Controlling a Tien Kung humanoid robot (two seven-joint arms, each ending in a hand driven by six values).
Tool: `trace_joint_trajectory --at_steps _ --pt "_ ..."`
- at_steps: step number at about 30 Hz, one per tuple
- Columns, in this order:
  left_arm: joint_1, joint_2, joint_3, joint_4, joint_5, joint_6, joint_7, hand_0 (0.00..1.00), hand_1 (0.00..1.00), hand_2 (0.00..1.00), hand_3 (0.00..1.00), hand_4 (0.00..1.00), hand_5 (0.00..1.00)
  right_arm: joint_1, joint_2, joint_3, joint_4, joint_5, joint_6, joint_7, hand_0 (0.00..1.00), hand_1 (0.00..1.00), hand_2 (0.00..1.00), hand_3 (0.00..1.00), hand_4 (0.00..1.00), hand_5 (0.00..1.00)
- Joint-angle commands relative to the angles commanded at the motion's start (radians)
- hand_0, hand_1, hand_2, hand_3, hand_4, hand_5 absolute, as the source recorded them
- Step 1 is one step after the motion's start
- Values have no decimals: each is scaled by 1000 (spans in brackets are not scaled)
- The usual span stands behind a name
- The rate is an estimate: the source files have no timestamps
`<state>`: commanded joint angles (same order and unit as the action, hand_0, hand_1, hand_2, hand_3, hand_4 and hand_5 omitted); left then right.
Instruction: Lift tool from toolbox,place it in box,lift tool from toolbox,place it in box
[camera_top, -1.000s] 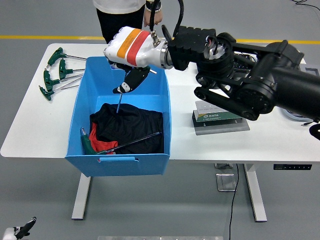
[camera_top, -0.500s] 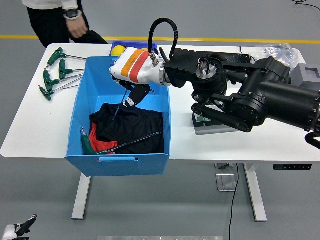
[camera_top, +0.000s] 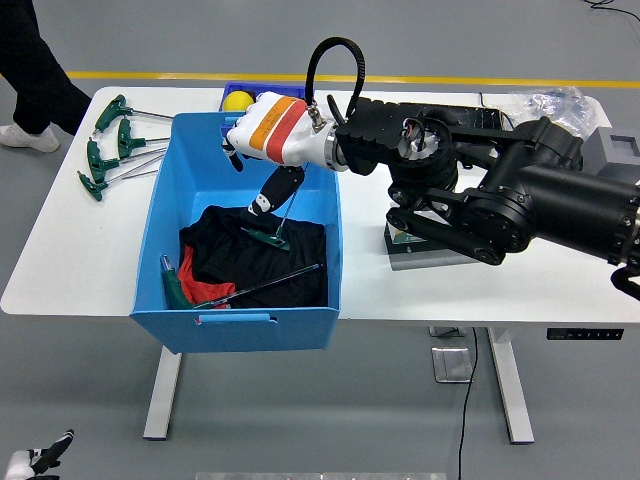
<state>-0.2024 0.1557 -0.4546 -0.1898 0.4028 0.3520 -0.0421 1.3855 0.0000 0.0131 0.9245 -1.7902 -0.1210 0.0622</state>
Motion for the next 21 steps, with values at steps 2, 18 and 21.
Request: trace_joint_trajectory --at_steps 2,18,21 --pt "1 -1 -1 0 0 0 0 660 597 688 705 757 703 -4 0 1 -2 -2 3 -2 534 610 726 690 984 758" --pt "7 -11 35 4 -57 1 -19 656 594 688 705 758 703 -36 -147 138 43 34 -32 104 894 858 950 998 998 998" --pt "10 -13 41 6 -68 1 -22 656 594 688 705 758 703 -38 -221 171 47 109 -47 156 894 858 950 998 998 998"
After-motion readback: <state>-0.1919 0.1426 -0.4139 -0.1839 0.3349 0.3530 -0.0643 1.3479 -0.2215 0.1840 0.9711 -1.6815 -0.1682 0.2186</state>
